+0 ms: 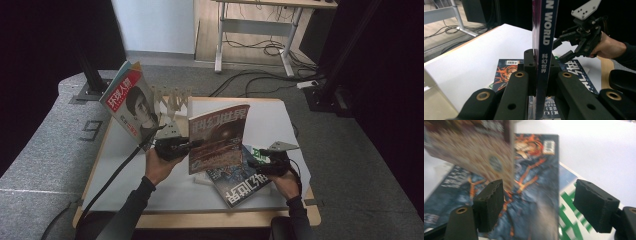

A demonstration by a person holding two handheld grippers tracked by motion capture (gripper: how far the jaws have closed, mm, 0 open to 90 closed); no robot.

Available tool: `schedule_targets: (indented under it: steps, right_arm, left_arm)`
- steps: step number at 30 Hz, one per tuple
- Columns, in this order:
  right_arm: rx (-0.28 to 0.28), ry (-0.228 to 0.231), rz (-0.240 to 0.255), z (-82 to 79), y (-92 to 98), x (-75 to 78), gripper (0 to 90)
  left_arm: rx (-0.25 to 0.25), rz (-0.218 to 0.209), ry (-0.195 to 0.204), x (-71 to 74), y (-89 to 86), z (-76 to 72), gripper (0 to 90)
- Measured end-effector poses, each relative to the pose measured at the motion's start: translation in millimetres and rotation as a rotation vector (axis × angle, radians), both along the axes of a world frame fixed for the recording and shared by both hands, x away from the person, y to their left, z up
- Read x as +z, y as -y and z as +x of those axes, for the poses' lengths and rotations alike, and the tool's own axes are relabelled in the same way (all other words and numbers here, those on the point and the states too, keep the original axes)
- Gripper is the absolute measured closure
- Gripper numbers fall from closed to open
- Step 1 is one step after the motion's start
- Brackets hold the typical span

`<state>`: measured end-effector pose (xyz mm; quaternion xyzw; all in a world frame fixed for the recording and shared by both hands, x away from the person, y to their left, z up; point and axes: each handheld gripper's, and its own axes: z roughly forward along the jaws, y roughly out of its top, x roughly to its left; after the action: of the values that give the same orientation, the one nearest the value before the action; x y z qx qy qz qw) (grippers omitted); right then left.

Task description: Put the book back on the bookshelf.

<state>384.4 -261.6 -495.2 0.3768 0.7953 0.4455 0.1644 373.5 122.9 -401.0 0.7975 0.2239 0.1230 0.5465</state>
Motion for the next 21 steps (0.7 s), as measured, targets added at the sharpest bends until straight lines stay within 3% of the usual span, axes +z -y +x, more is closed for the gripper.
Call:
schedule_targets:
  steps: [11,21]
  right_arm:
    - [-0.056,-0.057,-0.058,6.7,9.9,-22.6,13.6]
    - [-0.137,-0.044,-0.041,6.5,25.2,-23.6,7.1]
  left_arm:
    - [0.076,0.010,0.004,11.0,-19.6,0.0,84.1]
    - [0.172,0.034,0.020,19.8,-40.5,-2.3,84.1]
